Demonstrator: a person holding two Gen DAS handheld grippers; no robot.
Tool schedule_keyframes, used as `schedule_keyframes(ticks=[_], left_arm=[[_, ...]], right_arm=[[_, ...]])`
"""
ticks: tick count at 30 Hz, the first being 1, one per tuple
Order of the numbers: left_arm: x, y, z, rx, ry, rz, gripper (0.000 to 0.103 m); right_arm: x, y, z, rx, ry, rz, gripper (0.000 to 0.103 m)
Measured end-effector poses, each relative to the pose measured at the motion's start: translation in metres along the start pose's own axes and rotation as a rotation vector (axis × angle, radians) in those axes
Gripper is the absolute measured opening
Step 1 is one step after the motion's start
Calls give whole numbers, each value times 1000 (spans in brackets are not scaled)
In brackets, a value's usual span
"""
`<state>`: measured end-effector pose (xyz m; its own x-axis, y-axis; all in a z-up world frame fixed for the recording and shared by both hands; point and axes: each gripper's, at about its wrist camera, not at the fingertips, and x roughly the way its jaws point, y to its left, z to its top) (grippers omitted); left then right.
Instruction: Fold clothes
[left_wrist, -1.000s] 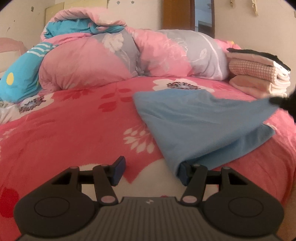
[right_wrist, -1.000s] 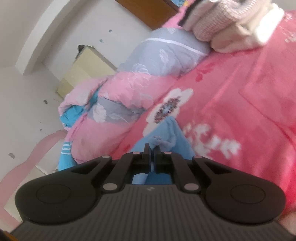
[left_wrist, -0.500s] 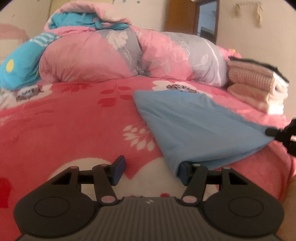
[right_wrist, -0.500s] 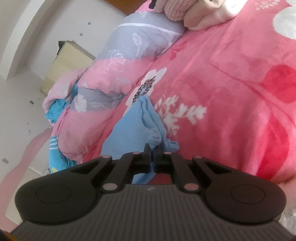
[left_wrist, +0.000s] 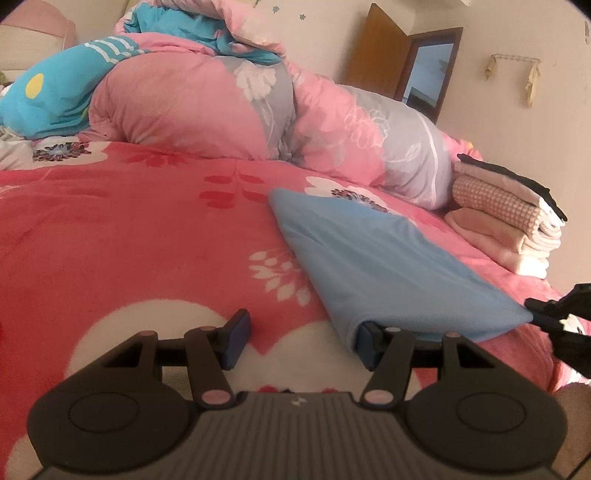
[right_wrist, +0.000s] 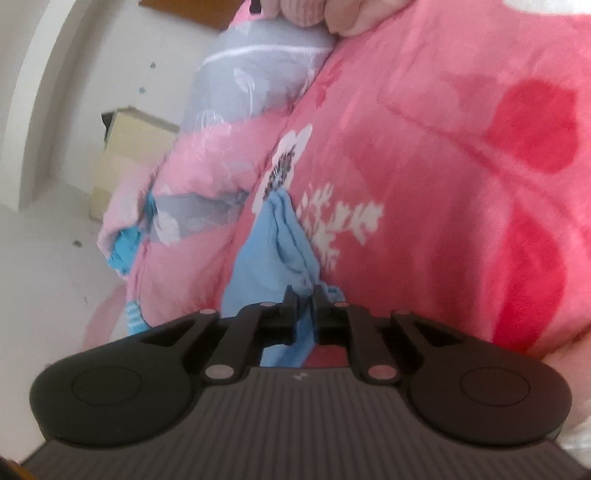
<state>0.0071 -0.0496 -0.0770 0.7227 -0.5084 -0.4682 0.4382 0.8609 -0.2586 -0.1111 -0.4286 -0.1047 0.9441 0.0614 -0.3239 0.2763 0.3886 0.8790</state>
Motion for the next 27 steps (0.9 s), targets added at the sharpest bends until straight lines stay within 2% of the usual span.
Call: schedule_keyframes(ticks=[4,6,12,18,23,24,26,27], left_arm=[[-1,-3,-3,36,-17,6,61],[-2,-5,-4,55,-26,11,62],[-6,-7,-3,65,-69,17,65],[-4,8,-2,-35,-57,-20,65],[-5,15,-2,-87,-64,-43,64],[-5,16,-1,-94,-62,-46,64],[-4,18,-1,-109,-58,-50,64],[-3,18,0,-110,-57,-50,64]], right_arm=[[-20,7,7,-44,-89,-38,10],[-25,12,8,-68,-103,-34,10],[-16,33,-6,-182,-25,-55,10],[-6,34,-14,-188,6,-82,10],[-16,32,-12,-155,-16,-104,10],[-18,32,-11,-150,-22,-112,12],[-20,31,-9,-139,-13,-141,24],[-20,30,-9,-132,-2,-148,26]])
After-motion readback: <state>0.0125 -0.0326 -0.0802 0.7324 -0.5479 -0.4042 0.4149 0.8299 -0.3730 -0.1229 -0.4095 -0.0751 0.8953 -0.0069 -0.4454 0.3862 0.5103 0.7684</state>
